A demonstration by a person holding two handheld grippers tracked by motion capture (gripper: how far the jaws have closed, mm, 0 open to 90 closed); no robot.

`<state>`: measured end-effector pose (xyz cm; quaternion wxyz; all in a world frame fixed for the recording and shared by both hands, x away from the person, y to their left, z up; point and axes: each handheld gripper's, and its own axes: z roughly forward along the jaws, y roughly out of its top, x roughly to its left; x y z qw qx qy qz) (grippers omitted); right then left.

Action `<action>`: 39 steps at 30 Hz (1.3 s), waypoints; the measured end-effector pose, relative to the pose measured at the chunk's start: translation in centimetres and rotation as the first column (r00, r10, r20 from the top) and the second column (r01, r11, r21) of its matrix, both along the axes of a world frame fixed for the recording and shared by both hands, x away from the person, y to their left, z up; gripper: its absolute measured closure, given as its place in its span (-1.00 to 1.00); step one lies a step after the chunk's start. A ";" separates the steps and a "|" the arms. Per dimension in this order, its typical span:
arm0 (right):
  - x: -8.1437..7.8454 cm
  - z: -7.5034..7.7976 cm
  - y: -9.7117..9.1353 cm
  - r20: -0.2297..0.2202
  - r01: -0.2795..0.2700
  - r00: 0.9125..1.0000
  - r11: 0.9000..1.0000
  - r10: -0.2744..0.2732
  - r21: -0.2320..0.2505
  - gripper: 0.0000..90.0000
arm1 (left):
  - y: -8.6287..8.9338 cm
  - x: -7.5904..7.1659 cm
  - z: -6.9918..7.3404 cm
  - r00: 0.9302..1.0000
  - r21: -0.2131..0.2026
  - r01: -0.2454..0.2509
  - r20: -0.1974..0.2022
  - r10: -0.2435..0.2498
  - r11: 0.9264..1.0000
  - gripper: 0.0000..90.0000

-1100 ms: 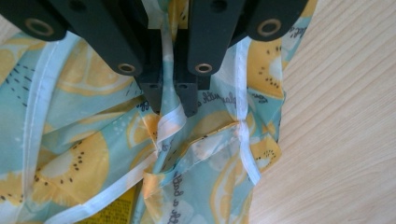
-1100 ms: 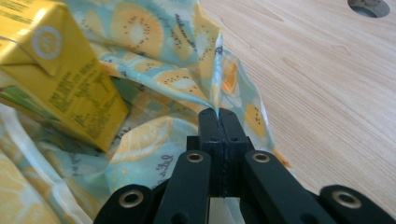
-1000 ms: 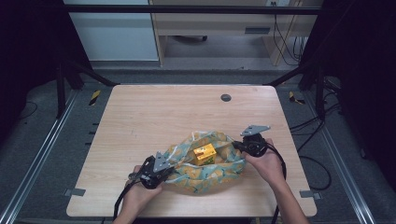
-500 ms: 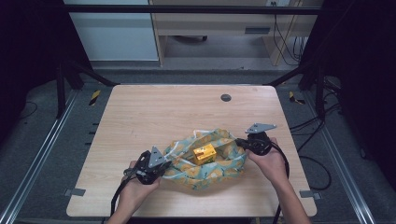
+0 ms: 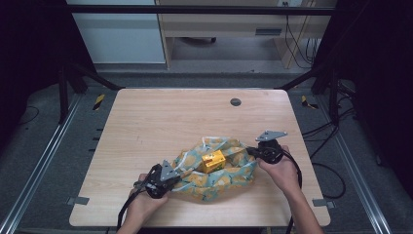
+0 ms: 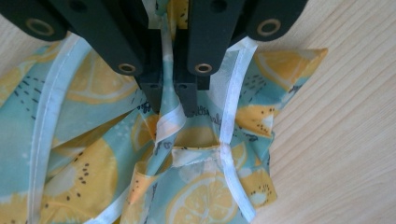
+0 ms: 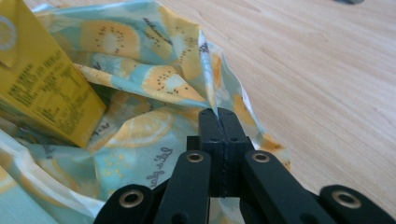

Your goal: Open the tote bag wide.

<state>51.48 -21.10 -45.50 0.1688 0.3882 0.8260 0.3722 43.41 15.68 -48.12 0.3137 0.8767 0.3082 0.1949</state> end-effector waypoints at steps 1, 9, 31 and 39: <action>0.0 -0.1 -0.1 -0.004 0.000 1.000 1.000 0.000 -0.002 1.00 | 0.0 0.0 -0.2 1.000 0.002 -0.001 -0.003 0.001 1.000 0.93; 0.2 -1.6 -0.6 -0.045 0.023 0.999 1.000 -0.024 -0.019 1.00 | -0.2 -0.3 -0.7 1.000 0.034 0.011 -0.004 -0.011 0.999 0.94; 0.7 -3.1 -0.9 -0.056 0.040 0.997 0.997 -0.044 -0.060 1.00 | 0.4 0.2 -1.0 1.000 0.004 -0.009 -0.020 0.009 1.000 0.95; 0.9 -3.4 -0.8 -0.062 0.061 0.996 0.996 -0.065 -0.057 1.00 | 0.6 0.0 -1.0 1.000 0.017 -0.005 -0.014 0.006 1.000 0.96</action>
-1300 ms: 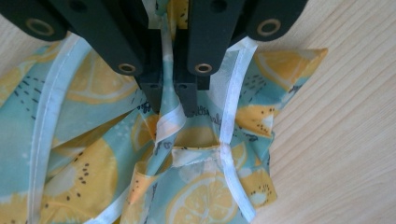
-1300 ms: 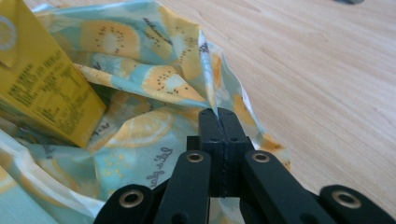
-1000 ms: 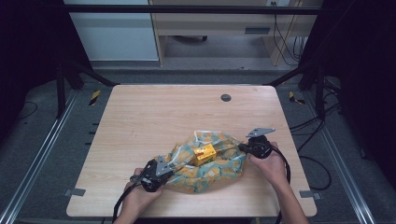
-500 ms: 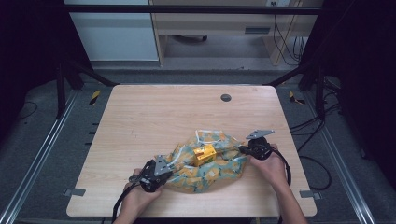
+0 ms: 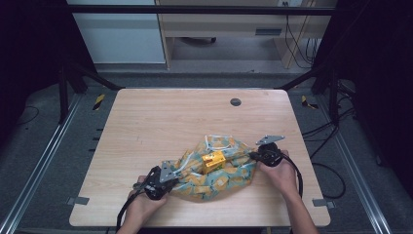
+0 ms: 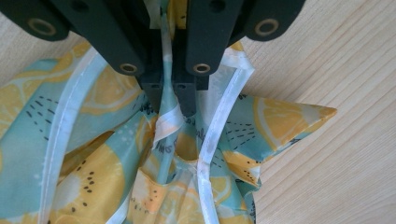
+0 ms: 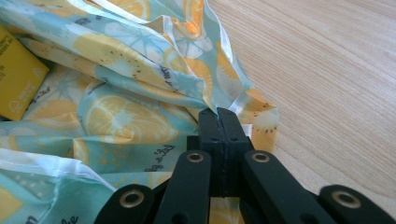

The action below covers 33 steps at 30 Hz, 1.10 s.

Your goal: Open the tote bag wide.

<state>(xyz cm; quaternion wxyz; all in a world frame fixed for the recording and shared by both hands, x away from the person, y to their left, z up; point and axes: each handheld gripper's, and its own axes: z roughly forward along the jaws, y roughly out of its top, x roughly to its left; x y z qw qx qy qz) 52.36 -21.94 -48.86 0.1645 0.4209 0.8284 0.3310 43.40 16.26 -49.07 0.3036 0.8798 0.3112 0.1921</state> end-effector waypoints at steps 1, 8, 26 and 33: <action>0.0 0.0 0.0 -0.001 0.002 1.000 1.000 -0.002 0.007 1.00 | 0.0 0.0 0.0 1.000 0.000 0.000 0.000 0.000 1.000 0.96; -0.1 -0.1 0.0 0.002 0.012 1.000 1.000 -0.012 0.007 1.00 | 0.1 0.0 0.0 1.000 0.008 -0.003 -0.001 0.003 1.000 0.96; -0.1 -0.4 -0.1 -0.010 0.023 1.000 0.999 -0.023 0.023 1.00 | 0.7 -0.5 0.2 1.000 0.004 -0.008 -0.013 0.008 1.000 0.96; -0.1 -0.5 -0.2 0.000 0.008 1.000 0.999 -0.008 0.033 1.00 | 0.7 -0.6 0.2 1.000 -0.029 -0.017 0.009 0.017 0.999 0.84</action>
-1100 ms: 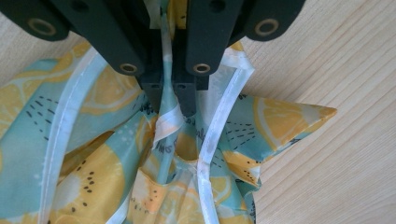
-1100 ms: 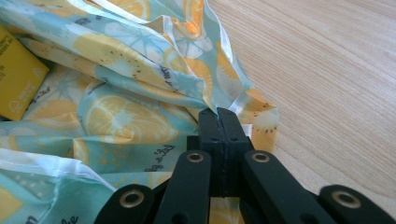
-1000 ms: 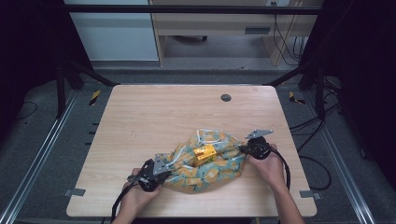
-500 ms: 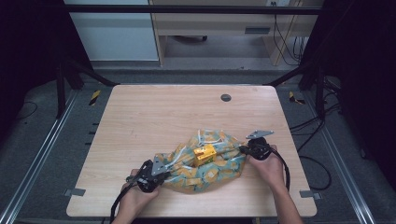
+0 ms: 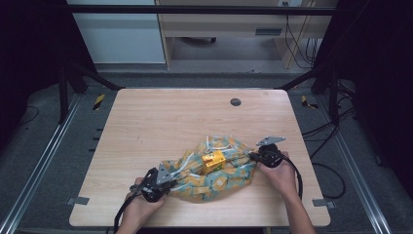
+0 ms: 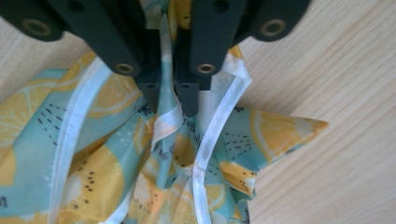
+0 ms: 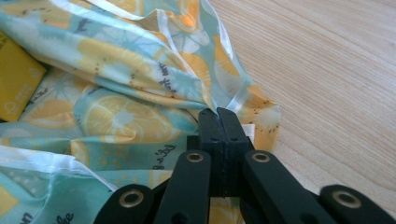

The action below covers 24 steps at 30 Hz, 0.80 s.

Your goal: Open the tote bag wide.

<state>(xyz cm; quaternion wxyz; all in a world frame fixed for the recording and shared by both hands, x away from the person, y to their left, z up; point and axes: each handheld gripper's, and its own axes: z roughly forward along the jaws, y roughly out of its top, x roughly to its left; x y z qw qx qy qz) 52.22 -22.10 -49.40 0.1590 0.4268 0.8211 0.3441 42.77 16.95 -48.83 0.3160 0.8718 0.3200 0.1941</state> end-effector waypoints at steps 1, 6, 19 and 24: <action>0.0 0.0 -0.2 0.015 -0.013 1.000 1.000 0.013 -0.005 0.97 | 0.1 0.0 0.2 1.000 -0.015 0.002 0.007 -0.002 1.000 0.78; -0.6 1.0 -0.3 0.092 -0.004 0.996 0.999 0.001 0.038 0.58 | 0.1 -0.3 1.0 0.999 -0.072 0.003 0.045 0.000 0.997 0.42; -1.6 2.5 0.5 0.166 0.050 0.984 0.997 -0.059 0.061 -0.53 | 0.2 0.0 2.0 0.997 -0.181 -0.017 0.077 0.032 0.983 -0.47; -1.9 3.5 1.0 0.202 0.039 0.978 0.993 -0.061 0.112 -0.60 | 0.2 -0.3 3.0 0.995 -0.213 -0.005 0.100 0.027 0.977 -0.61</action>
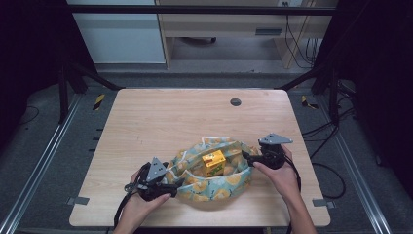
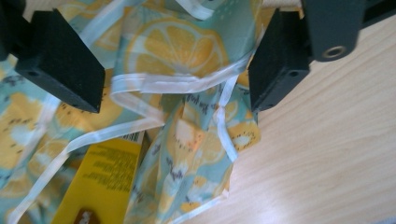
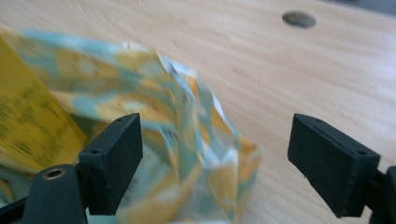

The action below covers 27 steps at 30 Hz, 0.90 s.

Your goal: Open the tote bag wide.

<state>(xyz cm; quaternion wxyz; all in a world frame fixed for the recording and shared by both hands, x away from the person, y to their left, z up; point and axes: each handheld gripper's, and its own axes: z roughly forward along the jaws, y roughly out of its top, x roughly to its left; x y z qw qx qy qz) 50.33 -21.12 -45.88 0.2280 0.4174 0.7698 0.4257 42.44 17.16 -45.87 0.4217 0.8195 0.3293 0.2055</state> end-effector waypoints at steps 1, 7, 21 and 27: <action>-0.1 0.3 0.1 0.002 -0.005 1.000 1.000 0.005 0.006 -0.63 | 0.0 -0.1 0.1 1.000 -0.008 0.002 0.001 -0.001 1.000 -0.64; -1.0 1.9 0.2 0.048 -0.007 0.999 1.000 0.006 0.019 -0.70 | 0.8 -0.3 1.8 0.999 -0.056 -0.006 0.045 0.009 0.998 -0.70; -1.8 1.8 -5.3 0.058 0.142 0.988 0.989 -0.144 0.041 -0.83 | 9.2 2.9 1.5 0.968 0.035 -0.248 0.041 0.246 0.968 -0.86; -1.2 -0.5 -6.8 -0.044 0.206 0.977 0.978 -0.207 -0.034 -0.84 | 12.3 3.9 -0.2 0.944 0.042 -0.328 -0.014 0.329 0.944 -0.88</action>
